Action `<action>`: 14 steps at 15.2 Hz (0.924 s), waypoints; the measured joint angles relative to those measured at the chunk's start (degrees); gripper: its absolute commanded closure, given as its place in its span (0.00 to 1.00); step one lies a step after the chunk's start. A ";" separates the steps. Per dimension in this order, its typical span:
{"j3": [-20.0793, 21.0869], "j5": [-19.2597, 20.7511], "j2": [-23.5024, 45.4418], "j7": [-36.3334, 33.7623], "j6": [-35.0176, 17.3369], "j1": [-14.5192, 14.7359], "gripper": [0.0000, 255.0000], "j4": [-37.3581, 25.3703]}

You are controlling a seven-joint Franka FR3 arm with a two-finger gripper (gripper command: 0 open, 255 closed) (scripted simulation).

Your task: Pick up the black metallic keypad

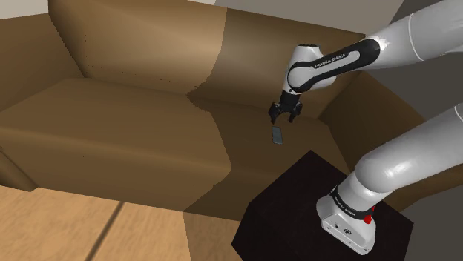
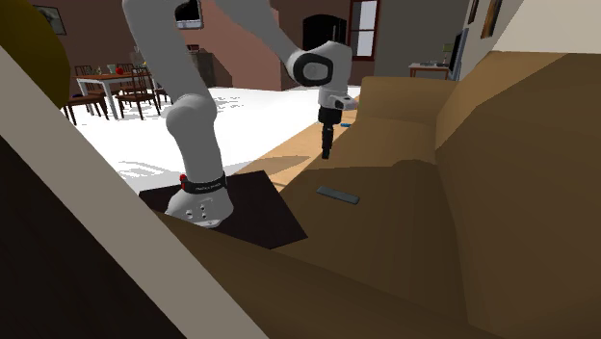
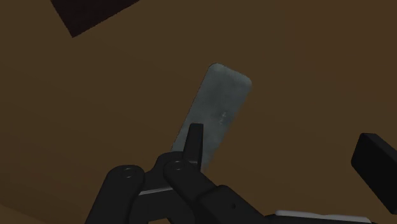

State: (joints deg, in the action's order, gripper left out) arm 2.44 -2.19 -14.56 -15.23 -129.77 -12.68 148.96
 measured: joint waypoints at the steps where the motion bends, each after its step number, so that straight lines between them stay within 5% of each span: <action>1: -0.40 0.12 1.47 -0.71 -2.24 -0.67 0.00 0.71; 14: -3.11 -0.25 22.73 -7.50 -21.15 -4.45 0.00 -2.47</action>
State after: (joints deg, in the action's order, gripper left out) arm -0.67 -2.44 8.17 -22.73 -150.93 -17.13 146.49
